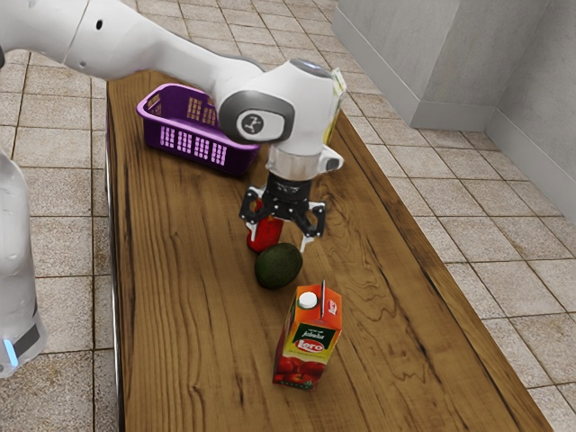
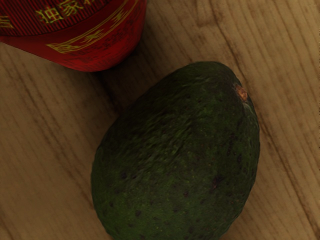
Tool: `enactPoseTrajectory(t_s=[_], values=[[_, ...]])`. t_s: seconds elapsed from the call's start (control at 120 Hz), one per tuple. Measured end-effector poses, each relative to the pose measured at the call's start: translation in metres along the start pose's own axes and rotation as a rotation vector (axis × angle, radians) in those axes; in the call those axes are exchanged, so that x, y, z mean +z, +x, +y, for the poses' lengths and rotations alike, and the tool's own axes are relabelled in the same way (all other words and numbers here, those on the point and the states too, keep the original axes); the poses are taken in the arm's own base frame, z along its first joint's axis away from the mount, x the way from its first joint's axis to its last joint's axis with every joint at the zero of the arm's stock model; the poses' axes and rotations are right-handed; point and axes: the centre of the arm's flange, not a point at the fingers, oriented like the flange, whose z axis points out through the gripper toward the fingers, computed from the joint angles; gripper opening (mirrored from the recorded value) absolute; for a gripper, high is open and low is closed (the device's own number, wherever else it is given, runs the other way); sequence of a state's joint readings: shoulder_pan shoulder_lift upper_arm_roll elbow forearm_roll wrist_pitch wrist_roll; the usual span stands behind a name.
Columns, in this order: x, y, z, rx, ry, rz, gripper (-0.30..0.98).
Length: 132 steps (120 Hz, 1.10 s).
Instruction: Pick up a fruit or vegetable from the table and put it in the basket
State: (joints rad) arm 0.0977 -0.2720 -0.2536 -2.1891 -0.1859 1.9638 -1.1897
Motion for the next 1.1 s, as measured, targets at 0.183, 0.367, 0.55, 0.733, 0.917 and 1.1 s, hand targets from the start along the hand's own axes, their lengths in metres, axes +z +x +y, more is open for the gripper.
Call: enactPoseTrajectory(t_s=[0.183, 0.367, 0.55, 0.733, 0.917, 1.1], values=[[-0.001, 0.020, -0.006, -0.031, -0.020, -0.003, 0.69], [0.008, 0.027, -0.004, -0.030, -0.011, -0.015, 0.69], [0.035, 0.039, 0.003, -0.041, 0.015, -0.052, 0.69], [0.059, 0.045, 0.010, -0.050, 0.029, -0.087, 0.69], [0.081, 0.051, 0.015, -0.064, 0.036, -0.120, 0.69], [0.087, 0.053, 0.018, -0.071, 0.026, -0.128, 0.63]])
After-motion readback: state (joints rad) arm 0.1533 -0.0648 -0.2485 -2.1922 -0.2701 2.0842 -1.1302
